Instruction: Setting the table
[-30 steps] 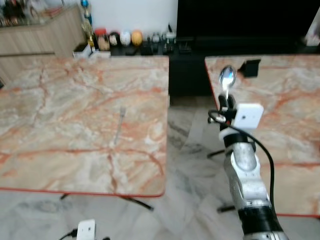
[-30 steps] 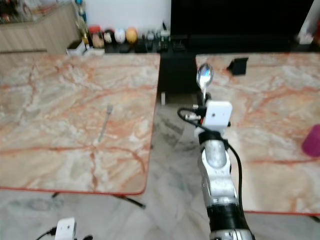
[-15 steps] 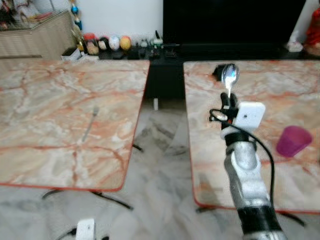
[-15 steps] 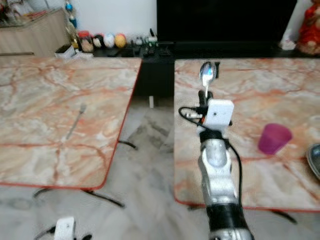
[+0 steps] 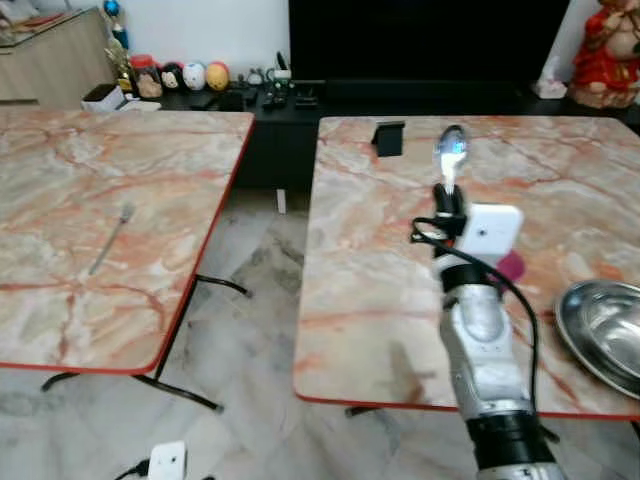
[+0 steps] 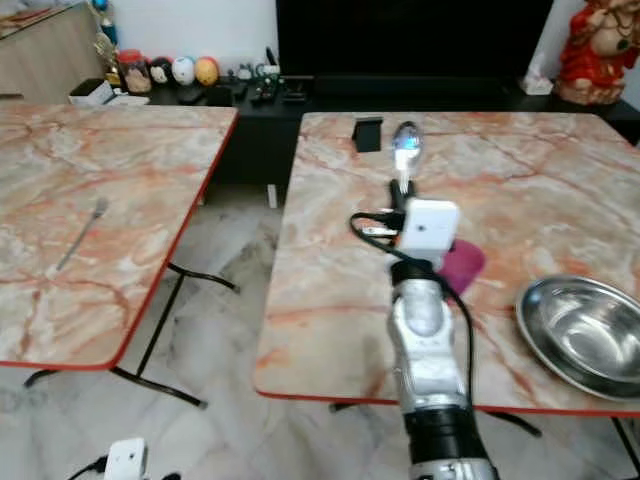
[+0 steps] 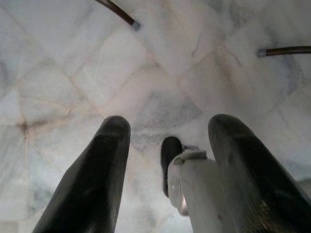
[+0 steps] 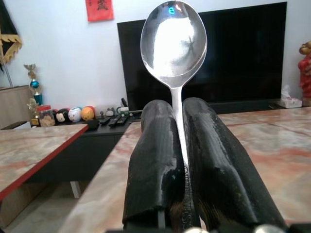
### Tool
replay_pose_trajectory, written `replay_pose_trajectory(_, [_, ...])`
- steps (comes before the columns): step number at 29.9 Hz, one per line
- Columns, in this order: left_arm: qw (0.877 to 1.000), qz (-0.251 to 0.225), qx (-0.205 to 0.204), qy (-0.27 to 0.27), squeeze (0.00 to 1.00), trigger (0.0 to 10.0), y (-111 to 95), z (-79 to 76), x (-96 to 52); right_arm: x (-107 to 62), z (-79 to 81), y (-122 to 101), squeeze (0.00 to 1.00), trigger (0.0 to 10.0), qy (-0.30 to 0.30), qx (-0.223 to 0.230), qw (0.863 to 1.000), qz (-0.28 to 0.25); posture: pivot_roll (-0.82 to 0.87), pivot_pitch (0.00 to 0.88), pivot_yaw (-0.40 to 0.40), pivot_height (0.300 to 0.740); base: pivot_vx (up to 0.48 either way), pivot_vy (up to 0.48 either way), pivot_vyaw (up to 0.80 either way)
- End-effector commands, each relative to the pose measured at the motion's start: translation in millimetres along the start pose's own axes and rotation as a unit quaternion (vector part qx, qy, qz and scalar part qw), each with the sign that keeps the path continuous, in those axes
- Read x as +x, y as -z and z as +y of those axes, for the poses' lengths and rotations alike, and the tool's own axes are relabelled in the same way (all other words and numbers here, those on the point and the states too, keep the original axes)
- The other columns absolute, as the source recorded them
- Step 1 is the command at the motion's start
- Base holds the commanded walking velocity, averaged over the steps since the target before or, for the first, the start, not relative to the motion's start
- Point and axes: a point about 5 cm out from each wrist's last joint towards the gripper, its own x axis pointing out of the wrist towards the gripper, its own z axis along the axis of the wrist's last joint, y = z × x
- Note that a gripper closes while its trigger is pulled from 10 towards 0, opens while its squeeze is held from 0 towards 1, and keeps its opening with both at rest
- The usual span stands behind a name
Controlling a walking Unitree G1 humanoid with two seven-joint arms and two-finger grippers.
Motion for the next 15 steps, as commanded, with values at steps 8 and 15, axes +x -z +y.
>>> replay_pose_trajectory(8, [1.0,0.004,-0.004,0.001,0.0,10.0,2.7,-1.6,-0.3,4.3,-7.7,-6.6,0.0,10.0,0.015,-0.003,1.0,-0.011,-0.12,0.0,0.059,0.74,0.0,-0.355,0.0])
replay_pose_trajectory(15, [1.0,0.005,-0.005,0.0,0.0,10.0,2.3,-1.1,-0.2,4.4,-10.9,-8.1,0.0,10.0,0.021,-0.005,1.0,-0.014,-0.12,0.0,0.063,0.74,0.0,-0.356,0.0])
